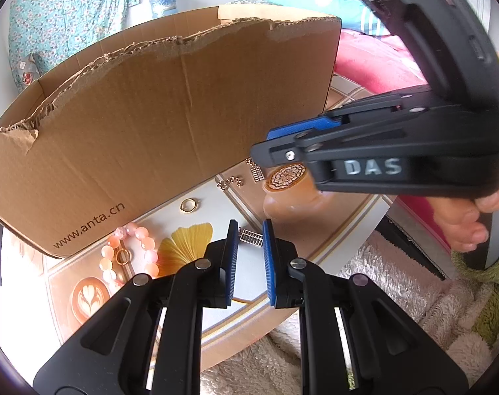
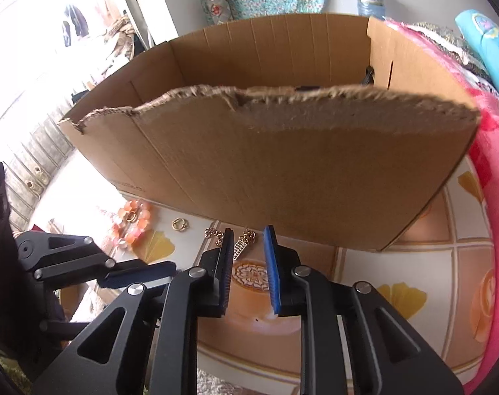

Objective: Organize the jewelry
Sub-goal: 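Lift the gold chain with the right tool and carry it over the box, then open the right tool to drop the chain into the box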

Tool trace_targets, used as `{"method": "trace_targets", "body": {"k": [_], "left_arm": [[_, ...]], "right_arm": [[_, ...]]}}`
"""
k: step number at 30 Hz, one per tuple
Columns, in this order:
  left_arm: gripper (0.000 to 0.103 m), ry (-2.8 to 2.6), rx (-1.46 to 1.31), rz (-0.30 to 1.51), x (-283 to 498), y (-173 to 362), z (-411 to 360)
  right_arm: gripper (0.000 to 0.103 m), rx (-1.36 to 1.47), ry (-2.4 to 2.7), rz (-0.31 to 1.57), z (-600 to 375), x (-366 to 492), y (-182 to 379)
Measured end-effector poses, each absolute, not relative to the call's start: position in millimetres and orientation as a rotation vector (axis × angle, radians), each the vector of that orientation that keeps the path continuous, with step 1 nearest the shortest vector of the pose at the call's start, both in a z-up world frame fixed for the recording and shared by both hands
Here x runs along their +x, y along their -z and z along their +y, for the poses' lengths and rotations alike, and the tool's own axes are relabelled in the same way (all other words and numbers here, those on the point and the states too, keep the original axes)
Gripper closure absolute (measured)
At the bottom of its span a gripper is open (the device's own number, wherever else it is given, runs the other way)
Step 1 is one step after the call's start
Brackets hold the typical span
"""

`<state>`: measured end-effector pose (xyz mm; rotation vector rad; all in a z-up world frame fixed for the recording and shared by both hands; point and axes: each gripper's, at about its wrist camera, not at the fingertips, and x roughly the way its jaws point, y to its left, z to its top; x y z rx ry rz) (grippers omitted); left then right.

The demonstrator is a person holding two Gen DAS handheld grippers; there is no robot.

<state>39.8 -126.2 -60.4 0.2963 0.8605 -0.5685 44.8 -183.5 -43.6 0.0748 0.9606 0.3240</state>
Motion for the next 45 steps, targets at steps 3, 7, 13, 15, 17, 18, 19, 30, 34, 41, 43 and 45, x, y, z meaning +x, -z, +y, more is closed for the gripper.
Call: {"method": "trace_targets", "body": {"k": [3,7,13,15,17,18,19,30,34,41,43,45], "left_arm": [[0.089,0.570,0.295,0.860,39.7,60.5,-125.6],[0.089,0.573,0.291,0.857,38.8,60.8,-123.8],[0.089,0.579,0.285,0.851,37.9,62.5,-120.3],[0.089,0.581,0.283,0.850,37.7,62.7,-119.2],[0.089,0.584,0.283,0.849,37.8,62.8,-118.4],[0.089,0.586,0.282,0.849,38.1,62.9,-118.0],[0.089,0.587,0.281,0.850,38.1,62.7,-117.7],[0.089,0.598,0.277,0.846,38.4,61.1,-114.9],[0.089,0.602,0.282,0.827,34.6,56.5,-114.5],[0.089,0.614,0.289,0.754,23.6,27.1,-105.8],[0.089,0.628,0.280,0.726,21.7,10.4,-102.0],[0.089,0.664,0.220,0.702,23.2,-12.7,-94.9]], "right_arm": [[0.084,0.089,-0.302,0.984,-181.6,48.7,50.8],[0.085,0.102,-0.280,0.984,-177.0,48.9,53.3],[0.097,0.036,-0.221,0.977,-164.1,50.1,49.7],[0.099,0.053,-0.227,0.983,-165.8,50.3,50.4],[0.100,0.098,-0.243,0.989,-171.7,51.6,49.2],[0.100,0.116,-0.247,0.989,-176.4,54.0,48.8],[0.100,0.133,-0.250,0.987,-180.6,55.0,48.0],[0.100,0.251,-0.240,0.939,-221.8,47.2,23.9],[0.100,0.276,-0.250,0.916,-229.1,40.2,10.4],[0.100,0.262,-0.298,0.854,-226.4,26.8,-19.7],[0.100,0.254,-0.319,0.821,-222.5,22.4,-34.1],[0.100,0.245,-0.337,0.777,-219.3,20.5,-50.8]]}}
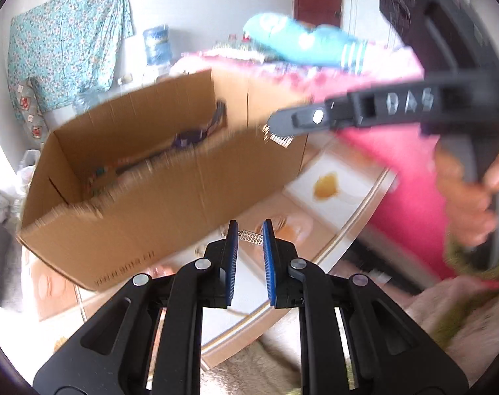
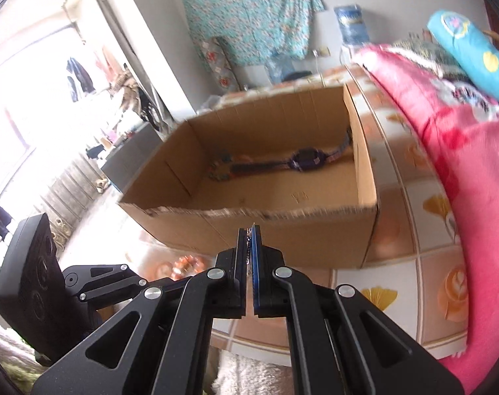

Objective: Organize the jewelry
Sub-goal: 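Open the right tool to drop the chain into the box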

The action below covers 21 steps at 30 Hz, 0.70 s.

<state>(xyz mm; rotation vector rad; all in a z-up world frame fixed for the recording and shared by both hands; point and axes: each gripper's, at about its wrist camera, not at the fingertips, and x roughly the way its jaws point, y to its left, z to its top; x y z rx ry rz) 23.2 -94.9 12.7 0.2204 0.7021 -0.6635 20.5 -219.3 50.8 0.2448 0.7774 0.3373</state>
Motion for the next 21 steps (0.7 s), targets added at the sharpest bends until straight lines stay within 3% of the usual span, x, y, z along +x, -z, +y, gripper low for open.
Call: {"method": "trace_targets", "body": {"k": [9,21], "left_arm": [[0.089,0.610,0.156,0.596,63.2,-81.1,-61.1],[0.089,0.407,0.160,0.881,173.1,-44.9,-37.0]], "right_arm": [[0.100,0.233,-0.454,0.694,-209.9,62.8,-93.5],[0.100,0.359,-0.524,1.130,-201.1,194.0,-31.1]]}}
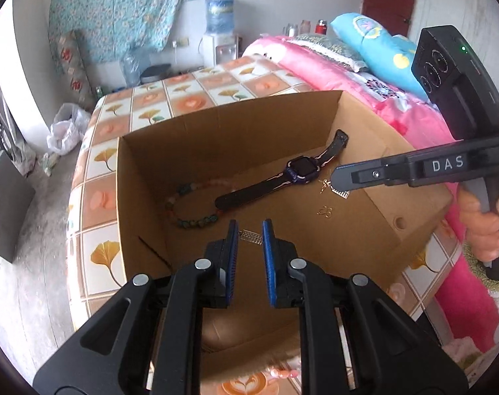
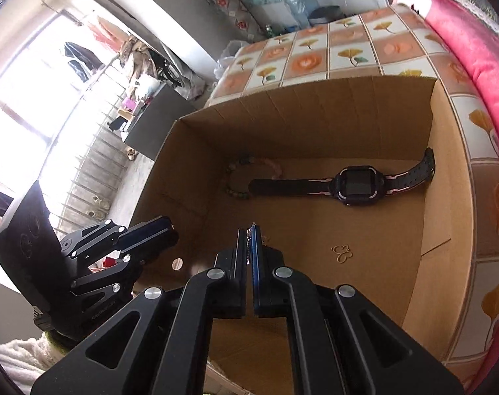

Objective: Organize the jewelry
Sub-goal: 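Open the right tool to drop the chain into the box, then move both tools back to the jewelry beside the box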

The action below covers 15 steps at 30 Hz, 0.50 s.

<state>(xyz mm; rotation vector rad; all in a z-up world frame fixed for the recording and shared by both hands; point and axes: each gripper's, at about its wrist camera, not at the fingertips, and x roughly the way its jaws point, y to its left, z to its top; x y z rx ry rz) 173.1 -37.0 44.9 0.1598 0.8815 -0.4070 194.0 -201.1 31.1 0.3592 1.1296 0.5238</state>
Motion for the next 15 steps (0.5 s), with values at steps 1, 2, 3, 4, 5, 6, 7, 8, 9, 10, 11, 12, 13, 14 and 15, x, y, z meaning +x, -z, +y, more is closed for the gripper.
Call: {"method": "trace_targets", "body": {"k": [1,2,3,4,5,6,7,8,9,10,11,12,13,14,15], "left_arm": [[0.089,0.395,0.168,0.893,178.1,-42.6,-37.4],[0.089,0.386,0.170,0.899,179.4,-40.3,-37.0],[0.089,0.382,0.165,0.904,183.3,-38.2,-36.5],[0.089,0.383,0.160,0.909,185.1,-36.5,-35.4],[0.088,0.381,0.159,0.913,187.6,-32.6,-36.9],[0.088,0.374,0.160,0.916,189.2,-31.8,-36.6],[0.088,0.369,0.163,0.916,190.4,-30.2,-37.1],[0.088,0.367,0.163,0.917,192.8,-29.0,-38.1],[0.087,0.364,0.161,0.918,194.3,-29.0,-39.1],[0.087,0.363,0.155,0.918,195.6,-29.0,-38.5],[0.087,0.361,0.152,0.916,196.4,-29.0,-37.7],[0.087,0.357,0.147,0.913,196.3,-29.6,-37.0],[0.087,0.353,0.141,0.910,196.5,-30.4,-35.6],[0.087,0.348,0.132,0.908,196.8,-31.3,-34.7],[0.087,0.344,0.124,0.902,195.6,-33.0,-32.8]], "right_arm": [[0.100,0.361,-0.524,1.145,-200.5,195.9,-26.7],[0.100,0.369,-0.519,1.165,-200.5,200.4,-22.5],[0.100,0.380,-0.520,1.182,-200.7,203.8,-18.9],[0.100,0.391,-0.526,1.197,-200.7,206.0,-16.1],[0.100,0.411,-0.527,1.210,-201.8,208.2,-13.1],[0.100,0.420,-0.527,1.215,-202.3,209.8,-11.4],[0.100,0.420,-0.525,1.220,-202.5,211.4,-10.1],[0.100,0.422,-0.521,1.218,-203.3,211.4,-9.6],[0.099,0.423,-0.522,1.218,-204.3,213.5,-10.1],[0.099,0.427,-0.527,1.217,-204.9,213.7,-10.4],[0.099,0.432,-0.523,1.215,-206.0,214.9,-10.5],[0.099,0.432,-0.517,1.212,-207.2,214.4,-11.3],[0.099,0.430,-0.515,1.206,-208.1,213.9,-12.6],[0.099,0.433,-0.513,1.202,-209.3,214.6,-13.6],[0.099,0.437,-0.511,1.194,-210.4,213.6,-15.5]]}}
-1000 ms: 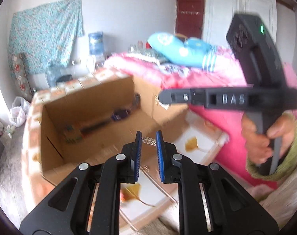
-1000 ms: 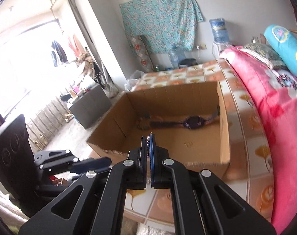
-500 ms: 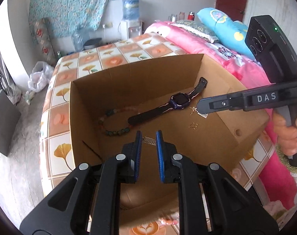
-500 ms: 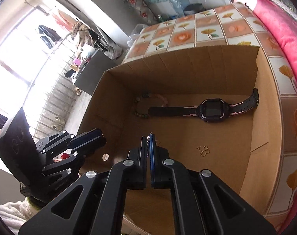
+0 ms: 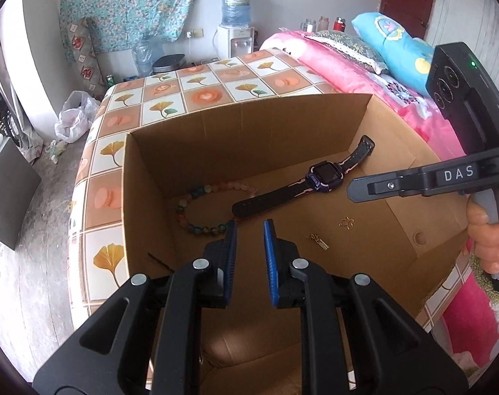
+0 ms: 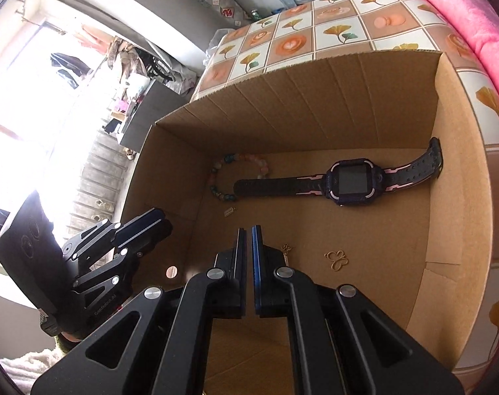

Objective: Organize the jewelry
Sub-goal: 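Move both tools back to the jewelry beside the box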

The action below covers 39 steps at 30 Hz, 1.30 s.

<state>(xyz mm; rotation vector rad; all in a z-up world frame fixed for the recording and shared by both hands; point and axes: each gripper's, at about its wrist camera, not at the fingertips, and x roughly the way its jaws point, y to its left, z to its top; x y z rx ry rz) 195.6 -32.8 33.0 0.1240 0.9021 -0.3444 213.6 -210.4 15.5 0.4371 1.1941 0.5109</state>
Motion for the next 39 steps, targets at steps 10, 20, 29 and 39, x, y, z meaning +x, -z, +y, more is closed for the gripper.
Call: {"method": "trace_targets", "body": {"k": [10,20,29,39], "left_arm": [[0.071,0.362,0.015,0.760,150.5,-71.7,-12.5],[0.031,0.376,-0.070,0.629,70.1,-84.0,11.2],[0.023,0.339,-0.087,0.705,29.2,-46.0,18.2],[0.023,0.259,-0.034,0.802,8.0,11.6,-0.3]], "right_arm": [[0.073,0.393,-0.503,1.007,-219.6,169.3,-67.9],[0.036,0.374,-0.416,0.746,-252.0,55.0,-113.7],[0.013,0.141,-0.162,0.841,-231.7,0.2,-73.9],[0.007,-0.055,0.003,0.967,-195.8,14.3,-1.9]]}}
